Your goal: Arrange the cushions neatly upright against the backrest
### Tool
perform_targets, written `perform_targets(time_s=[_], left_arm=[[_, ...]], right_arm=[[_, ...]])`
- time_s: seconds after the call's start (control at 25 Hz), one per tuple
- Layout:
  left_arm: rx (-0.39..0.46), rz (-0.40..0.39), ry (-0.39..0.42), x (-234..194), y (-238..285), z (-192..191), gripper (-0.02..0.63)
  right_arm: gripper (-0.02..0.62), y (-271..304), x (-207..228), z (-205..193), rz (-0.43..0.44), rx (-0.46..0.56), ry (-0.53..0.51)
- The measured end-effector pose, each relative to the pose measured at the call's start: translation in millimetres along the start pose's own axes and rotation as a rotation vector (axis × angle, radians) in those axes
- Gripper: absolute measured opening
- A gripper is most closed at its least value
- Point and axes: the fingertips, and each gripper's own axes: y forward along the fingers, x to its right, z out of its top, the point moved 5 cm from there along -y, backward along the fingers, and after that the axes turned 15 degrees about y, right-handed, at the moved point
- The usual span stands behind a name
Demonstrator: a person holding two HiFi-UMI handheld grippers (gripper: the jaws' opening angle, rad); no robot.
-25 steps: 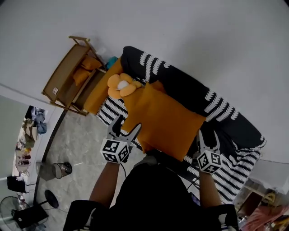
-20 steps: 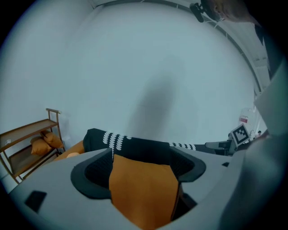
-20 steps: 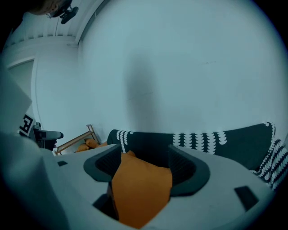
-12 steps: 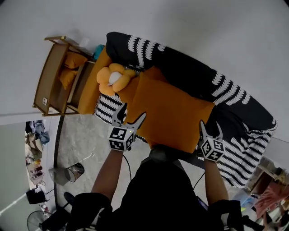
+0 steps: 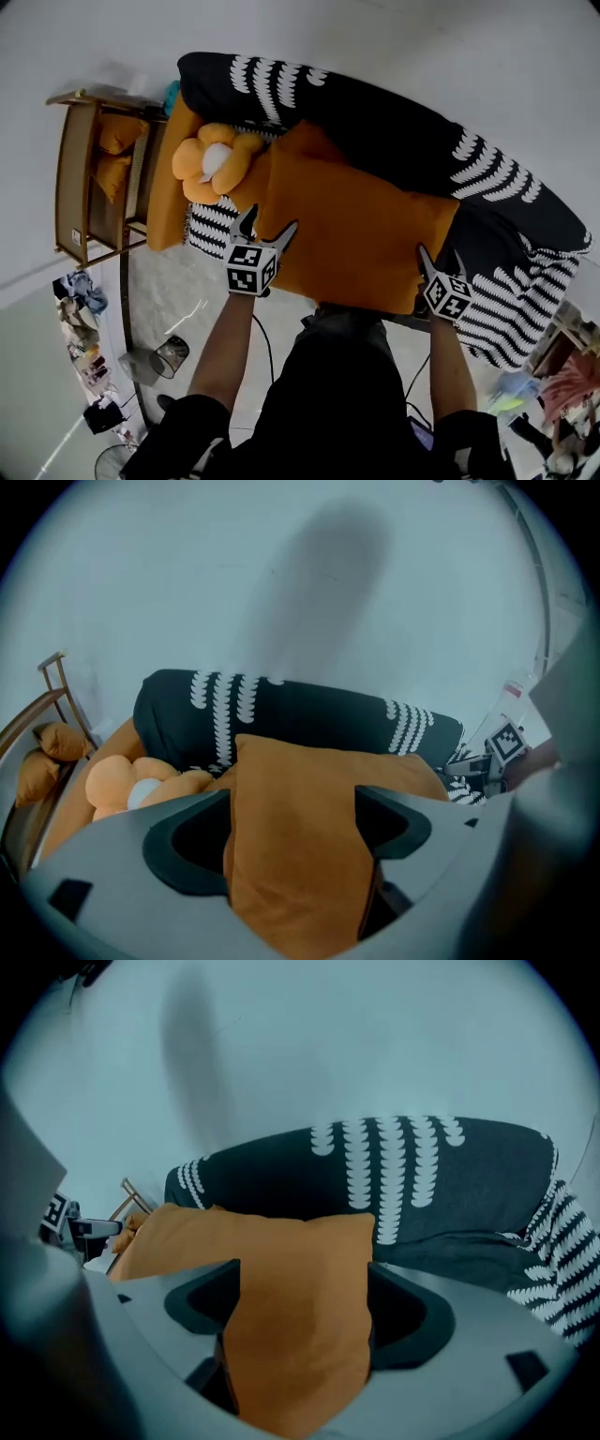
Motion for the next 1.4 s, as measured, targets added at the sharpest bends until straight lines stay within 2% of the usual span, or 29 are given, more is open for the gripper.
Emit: perform_targets(time_s=[0.16,0.36,0.48,0.6,0.8,1.04,1.08,1.2,1.4], left_arm=[[-0.104,-0.034,-0.022,-17,30,-23,0.448],[-0.16,-0.086,-0.067,-21,57,-38,0.488],[-0.171,-0.123,-0.09,-22,69,-38,0.5],[-0.174,-0.158,-0.148,-21,75,-42,0.511],[-0.15,-0.157,-0.247,-19,81,-49,0.518],[-0.14,-0.118,-0.232,-10,76,-50,0.514],[-0.142,-0.113,-0.214,-6,74,-49,0.506],[-0.15,-0.081,-0.129,11,67,-44,0.375],[-0.136,0.028,0.001,41,40,-31,0.239]], right_arm=[[0.472,25,11,-27,-0.011,-0.1,0.073],[0.505,42,24,-29,-0.016,-0.131,0.124],[0.515,54,28,-26,-0.016,-0.151,0.113],[0.525,66,33,-29,-0.014,-0.174,0.112],[0.538,81,39,-38,0.007,-0.181,0.212],[0.537,84,47,-46,0.071,-0.187,0.295],[0.537,85,47,-47,0.084,-0.189,0.298],[0.511,86,43,-52,0.129,-0.204,0.289],[0.339,68,35,-62,0.196,-0.213,0.239]])
